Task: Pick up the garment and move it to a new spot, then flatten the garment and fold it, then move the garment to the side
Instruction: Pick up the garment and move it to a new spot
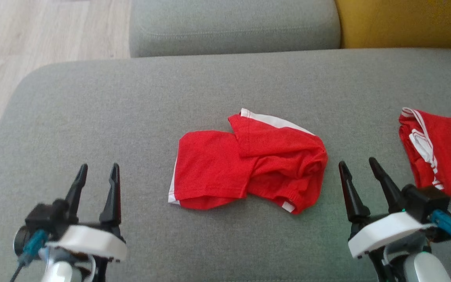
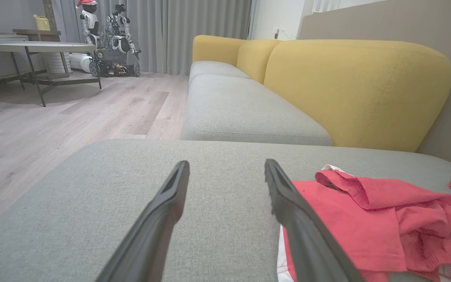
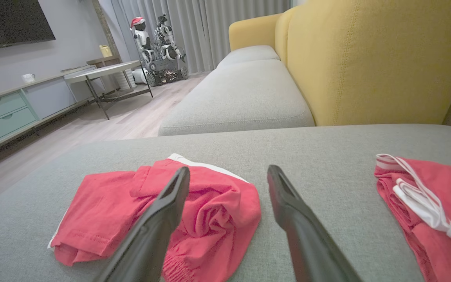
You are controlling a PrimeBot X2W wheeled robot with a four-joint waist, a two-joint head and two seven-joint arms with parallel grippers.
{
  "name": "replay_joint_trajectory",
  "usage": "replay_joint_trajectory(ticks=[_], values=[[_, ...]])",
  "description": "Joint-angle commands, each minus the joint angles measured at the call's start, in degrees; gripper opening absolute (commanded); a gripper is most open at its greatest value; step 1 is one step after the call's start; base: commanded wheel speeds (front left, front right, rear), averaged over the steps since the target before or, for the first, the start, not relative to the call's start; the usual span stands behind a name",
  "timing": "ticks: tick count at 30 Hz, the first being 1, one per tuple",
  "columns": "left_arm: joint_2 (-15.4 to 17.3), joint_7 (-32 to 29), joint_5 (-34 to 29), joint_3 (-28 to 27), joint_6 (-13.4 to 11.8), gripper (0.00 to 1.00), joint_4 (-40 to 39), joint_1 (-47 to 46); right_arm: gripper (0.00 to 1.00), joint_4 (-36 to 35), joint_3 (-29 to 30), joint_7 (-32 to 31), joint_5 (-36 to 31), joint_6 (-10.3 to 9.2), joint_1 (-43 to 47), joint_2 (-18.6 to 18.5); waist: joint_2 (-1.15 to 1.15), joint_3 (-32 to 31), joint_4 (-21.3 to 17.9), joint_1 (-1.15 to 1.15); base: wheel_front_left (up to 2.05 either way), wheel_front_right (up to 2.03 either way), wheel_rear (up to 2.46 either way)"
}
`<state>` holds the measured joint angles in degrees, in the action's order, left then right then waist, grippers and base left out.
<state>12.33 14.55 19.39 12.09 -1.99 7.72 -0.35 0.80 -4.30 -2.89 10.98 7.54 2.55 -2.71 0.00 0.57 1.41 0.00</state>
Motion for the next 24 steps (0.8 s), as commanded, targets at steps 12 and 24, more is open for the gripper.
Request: replay_joint_trajectory(ticks=[12, 24], values=[[0.2, 0.4, -2.3, -1.9, -0.8, 1.00, -5.5, 3.6, 1.00, -4.2, -0.7, -1.1, -1.6, -0.05, 0.8, -0.7, 0.00, -1.7, -0.8, 0.00, 0.00, 0.00, 0.00], [0.4, 0.4, -2.6, -0.8, -1.0, 1.00, -4.6, 3.4, 1.00, -5.3, -0.3, -1.5, -2.8, -0.05, 1.6, -0.5, 0.00, -1.6, -1.1, 0.00, 0.00, 0.00, 0.00]])
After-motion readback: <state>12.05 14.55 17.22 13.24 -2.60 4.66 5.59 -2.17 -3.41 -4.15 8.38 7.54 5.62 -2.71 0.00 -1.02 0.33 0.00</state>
